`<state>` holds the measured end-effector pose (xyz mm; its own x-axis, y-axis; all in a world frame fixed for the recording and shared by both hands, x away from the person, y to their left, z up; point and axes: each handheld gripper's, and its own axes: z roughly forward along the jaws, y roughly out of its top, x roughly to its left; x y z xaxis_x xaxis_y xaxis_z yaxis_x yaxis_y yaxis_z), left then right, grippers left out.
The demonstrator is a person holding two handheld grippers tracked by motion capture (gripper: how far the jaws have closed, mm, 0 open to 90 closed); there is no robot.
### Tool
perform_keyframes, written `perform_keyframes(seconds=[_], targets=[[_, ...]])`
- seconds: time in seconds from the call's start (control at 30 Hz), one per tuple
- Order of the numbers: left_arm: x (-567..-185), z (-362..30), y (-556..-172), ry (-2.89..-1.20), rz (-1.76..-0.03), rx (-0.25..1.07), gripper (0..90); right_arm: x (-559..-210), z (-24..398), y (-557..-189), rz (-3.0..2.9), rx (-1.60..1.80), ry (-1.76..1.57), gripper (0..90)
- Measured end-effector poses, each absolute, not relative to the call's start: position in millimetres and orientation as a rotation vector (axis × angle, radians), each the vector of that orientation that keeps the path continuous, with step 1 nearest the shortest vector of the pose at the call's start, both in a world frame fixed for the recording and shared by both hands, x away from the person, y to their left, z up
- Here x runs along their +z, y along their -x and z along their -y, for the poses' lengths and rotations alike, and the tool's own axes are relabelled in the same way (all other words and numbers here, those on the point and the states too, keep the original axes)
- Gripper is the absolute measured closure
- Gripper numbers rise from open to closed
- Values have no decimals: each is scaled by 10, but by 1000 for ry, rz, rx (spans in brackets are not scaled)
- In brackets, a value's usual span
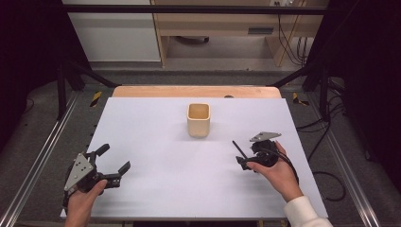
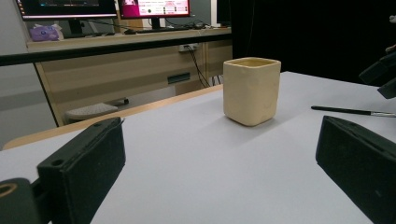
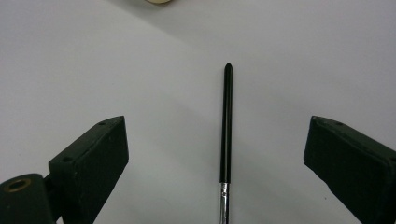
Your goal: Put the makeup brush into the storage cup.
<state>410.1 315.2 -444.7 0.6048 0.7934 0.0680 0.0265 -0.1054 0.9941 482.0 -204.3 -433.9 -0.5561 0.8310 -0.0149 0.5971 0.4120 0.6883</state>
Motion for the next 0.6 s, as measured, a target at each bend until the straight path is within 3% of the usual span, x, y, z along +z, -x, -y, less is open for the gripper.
perform_keyframes(seconds=[0.6], targets=[[-4438,-3170,-4091,-1548,-713,748,10,-4346,2043,-4923,-2333,889,-1270,84]])
